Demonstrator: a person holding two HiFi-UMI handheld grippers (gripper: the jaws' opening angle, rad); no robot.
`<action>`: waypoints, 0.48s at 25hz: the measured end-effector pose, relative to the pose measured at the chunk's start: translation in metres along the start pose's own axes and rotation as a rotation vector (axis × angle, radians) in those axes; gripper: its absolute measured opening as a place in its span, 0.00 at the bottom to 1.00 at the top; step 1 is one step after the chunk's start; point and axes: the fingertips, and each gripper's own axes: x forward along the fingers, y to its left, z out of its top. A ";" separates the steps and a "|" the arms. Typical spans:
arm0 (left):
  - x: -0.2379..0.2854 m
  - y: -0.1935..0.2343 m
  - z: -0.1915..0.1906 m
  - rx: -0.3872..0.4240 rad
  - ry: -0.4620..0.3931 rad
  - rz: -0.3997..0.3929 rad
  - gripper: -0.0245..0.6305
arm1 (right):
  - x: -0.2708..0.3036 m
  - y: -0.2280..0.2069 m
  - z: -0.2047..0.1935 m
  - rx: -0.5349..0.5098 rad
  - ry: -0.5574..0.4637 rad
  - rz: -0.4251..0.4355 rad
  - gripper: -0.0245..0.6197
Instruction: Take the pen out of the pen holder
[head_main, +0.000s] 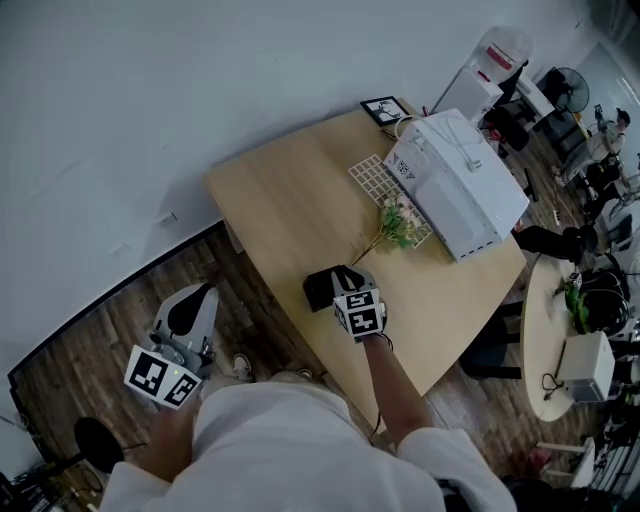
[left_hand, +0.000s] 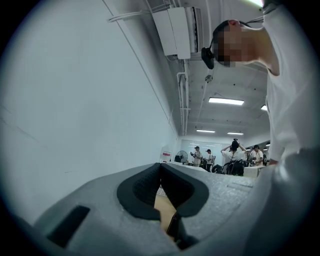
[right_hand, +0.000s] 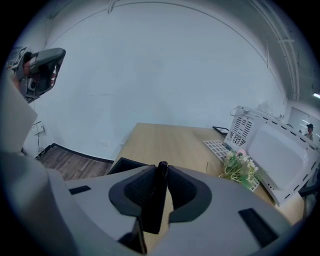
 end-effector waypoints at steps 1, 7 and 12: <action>0.000 0.000 0.000 0.000 0.000 -0.001 0.06 | -0.001 0.000 0.000 -0.001 -0.004 -0.002 0.16; 0.000 0.000 -0.003 -0.004 0.002 -0.002 0.06 | 0.000 0.003 0.005 -0.001 -0.021 0.005 0.13; 0.000 -0.002 -0.002 -0.003 0.000 -0.002 0.06 | -0.003 0.002 0.005 0.041 -0.032 0.021 0.12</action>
